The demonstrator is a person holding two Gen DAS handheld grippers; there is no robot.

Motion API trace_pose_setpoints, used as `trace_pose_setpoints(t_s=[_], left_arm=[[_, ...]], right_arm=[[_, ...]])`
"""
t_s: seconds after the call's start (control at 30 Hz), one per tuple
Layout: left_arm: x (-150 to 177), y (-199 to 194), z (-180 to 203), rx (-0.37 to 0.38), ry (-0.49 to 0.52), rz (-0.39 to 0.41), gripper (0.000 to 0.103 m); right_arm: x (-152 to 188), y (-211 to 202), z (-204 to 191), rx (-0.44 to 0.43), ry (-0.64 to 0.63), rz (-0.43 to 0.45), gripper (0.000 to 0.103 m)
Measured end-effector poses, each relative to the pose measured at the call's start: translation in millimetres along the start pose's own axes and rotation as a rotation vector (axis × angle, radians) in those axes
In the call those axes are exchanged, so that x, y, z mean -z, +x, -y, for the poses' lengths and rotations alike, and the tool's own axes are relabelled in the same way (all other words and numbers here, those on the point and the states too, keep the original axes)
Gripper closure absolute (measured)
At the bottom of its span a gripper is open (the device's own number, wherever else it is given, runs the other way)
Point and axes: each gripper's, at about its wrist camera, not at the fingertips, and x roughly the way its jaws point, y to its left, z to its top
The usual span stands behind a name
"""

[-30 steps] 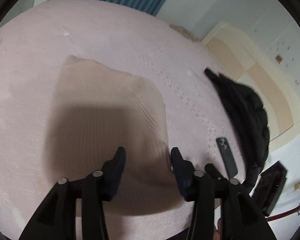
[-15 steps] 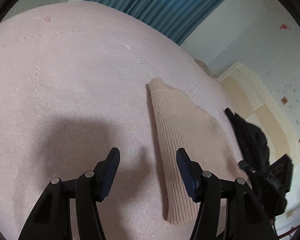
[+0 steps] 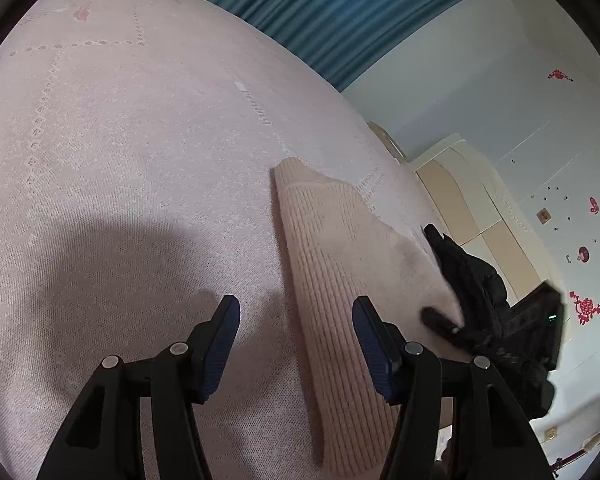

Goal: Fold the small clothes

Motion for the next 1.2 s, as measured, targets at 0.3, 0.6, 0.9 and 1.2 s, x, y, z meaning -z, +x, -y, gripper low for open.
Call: trace_pose_setpoints(t_s=[0.3,0.6,0.9,1.2], left_arm=[[4.5,3.4,2.3,0.032,-0.021,-0.023,0.047],[20.5,7.7,27.9,0.003,0.116,-0.070,0.047],[71.0,1.1,49.6,0.032,0.272,-0.243,0.048],[71.2,2.2,53.7,0.075,0.198,-0.219,0.047]], right_arm=[[15.4,-45.5,-24.4,0.119,-0.267,0.193,0.077],[12.2,-36.2,37.8,0.143,0.026,0.099,0.054],[46.5,-63.0,33.4,0.124,-0.052,0.064,0.054],[53.4,-62.4,50.6,0.078,0.036,0.027,0.053]])
